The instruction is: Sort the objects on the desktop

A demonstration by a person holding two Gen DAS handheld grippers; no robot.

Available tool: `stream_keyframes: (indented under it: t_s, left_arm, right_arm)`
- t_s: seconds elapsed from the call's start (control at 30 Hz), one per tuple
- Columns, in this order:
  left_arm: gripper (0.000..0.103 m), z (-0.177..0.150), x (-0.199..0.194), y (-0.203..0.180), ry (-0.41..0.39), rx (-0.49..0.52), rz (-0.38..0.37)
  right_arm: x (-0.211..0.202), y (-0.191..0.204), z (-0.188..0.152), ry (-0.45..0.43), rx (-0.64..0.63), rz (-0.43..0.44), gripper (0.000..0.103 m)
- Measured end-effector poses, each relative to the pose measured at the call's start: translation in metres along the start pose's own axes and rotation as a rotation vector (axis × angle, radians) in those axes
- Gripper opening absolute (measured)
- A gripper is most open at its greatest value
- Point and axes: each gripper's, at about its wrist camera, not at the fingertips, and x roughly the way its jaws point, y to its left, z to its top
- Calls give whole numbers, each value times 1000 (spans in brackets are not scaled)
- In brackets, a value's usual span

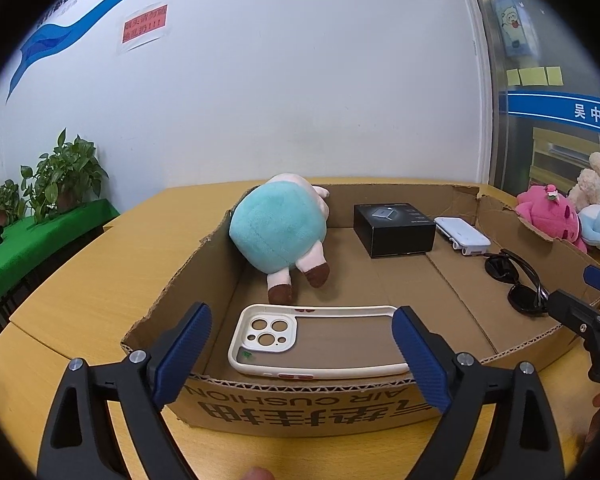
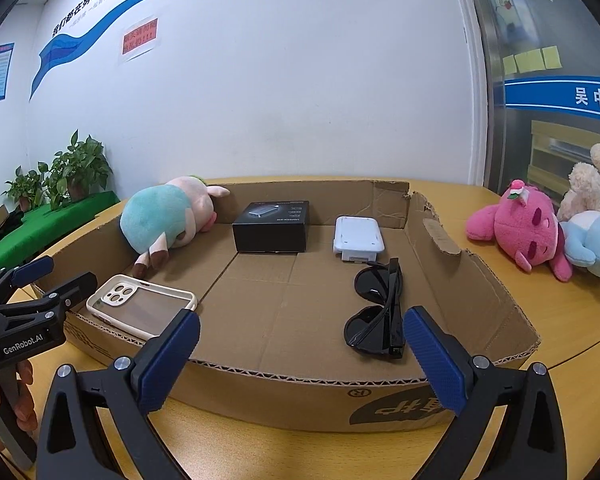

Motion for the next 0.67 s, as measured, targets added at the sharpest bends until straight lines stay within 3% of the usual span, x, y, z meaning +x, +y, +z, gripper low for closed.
stream_keyframes:
  t_s: [0.07, 0.17, 0.67]
  left_arm:
    - [92, 0, 0, -1, 2, -1, 6]
    - [103, 0, 2, -3, 9, 11, -23]
    - [103, 0, 4, -3, 18, 3, 16]
  right_arm:
    - [0, 0, 0, 0, 1, 0, 103]
    - [1, -1, 0, 4, 1, -1, 103]
    - [4, -2, -1, 12, 3, -6, 103]
